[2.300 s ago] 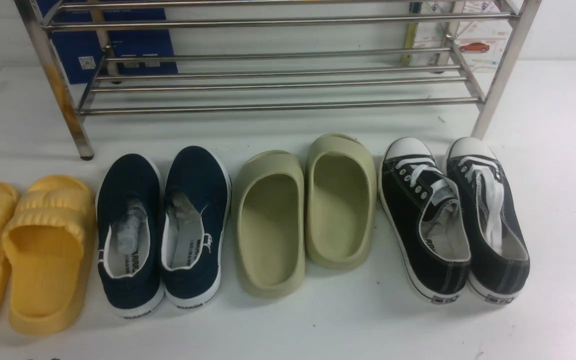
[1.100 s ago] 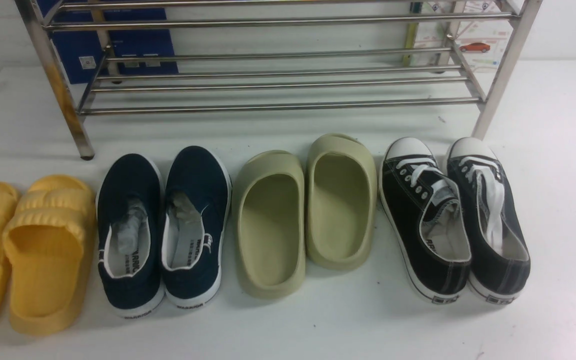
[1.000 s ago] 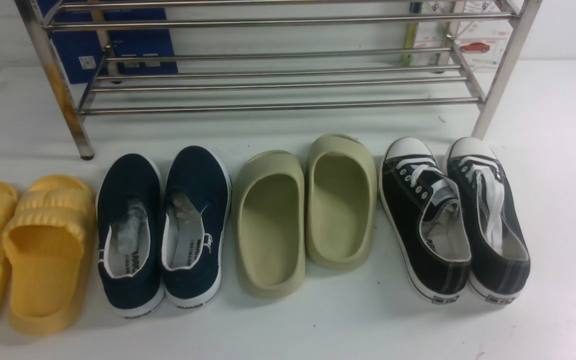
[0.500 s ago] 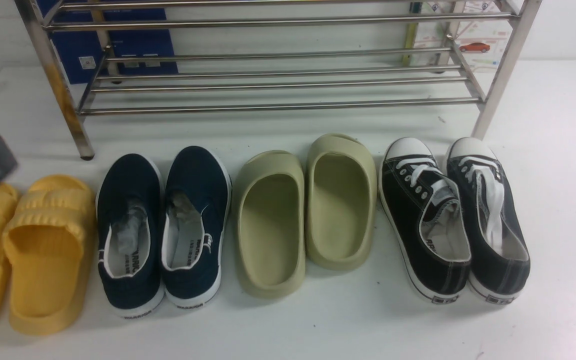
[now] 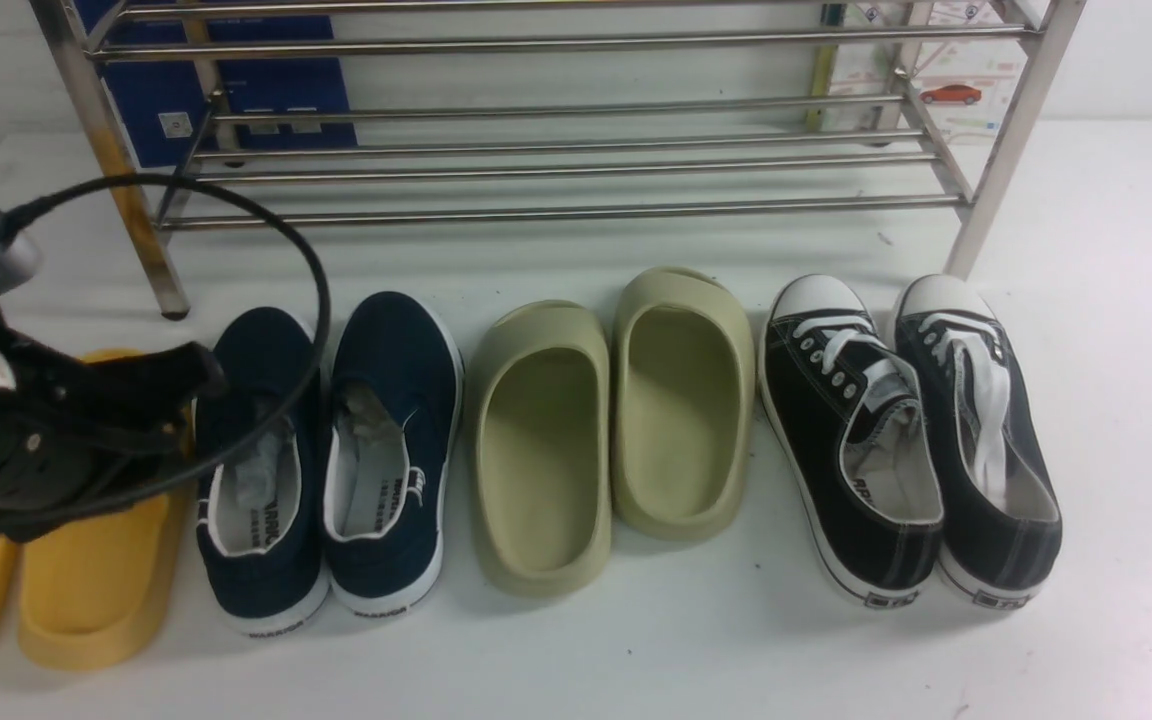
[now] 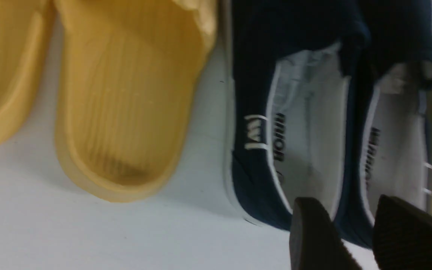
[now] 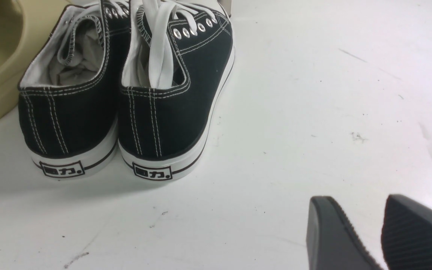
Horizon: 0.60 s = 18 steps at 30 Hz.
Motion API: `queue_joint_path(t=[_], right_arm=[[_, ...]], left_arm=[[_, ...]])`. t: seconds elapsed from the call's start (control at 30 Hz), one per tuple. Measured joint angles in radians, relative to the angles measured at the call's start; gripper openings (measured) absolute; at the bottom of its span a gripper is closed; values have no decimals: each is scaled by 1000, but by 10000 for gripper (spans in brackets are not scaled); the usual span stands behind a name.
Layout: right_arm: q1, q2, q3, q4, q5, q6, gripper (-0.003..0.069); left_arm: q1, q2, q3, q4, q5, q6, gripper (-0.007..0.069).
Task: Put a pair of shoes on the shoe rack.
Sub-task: Use the left arm to grab the shoe closest to it
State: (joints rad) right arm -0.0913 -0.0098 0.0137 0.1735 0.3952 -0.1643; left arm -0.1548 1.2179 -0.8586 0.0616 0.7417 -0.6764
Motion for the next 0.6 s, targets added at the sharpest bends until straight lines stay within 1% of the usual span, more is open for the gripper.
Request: queue_joint_path(t=[0.13,0.27,0.33,0.43,0.5,0.6], right_arm=[[0,0,0,0,0,0,246],[0,0,0,0,0,0,246],[0,0,0,0,0,0,246],[0,0,0,0,0,0,246],[0,0,0,0,0,0,246],[0,0,0,0,0,0,246]], left_arm=[[0,143,-75,46,11,-24,324],[0,239,-102,48,10,-29,375],[0,326,-103,48,10,-29,395],[0,404,-103,48,-1,-29,398],[0,447,-103,48,-22,-29,386],[0,470,-106,46,-42,-29,300]])
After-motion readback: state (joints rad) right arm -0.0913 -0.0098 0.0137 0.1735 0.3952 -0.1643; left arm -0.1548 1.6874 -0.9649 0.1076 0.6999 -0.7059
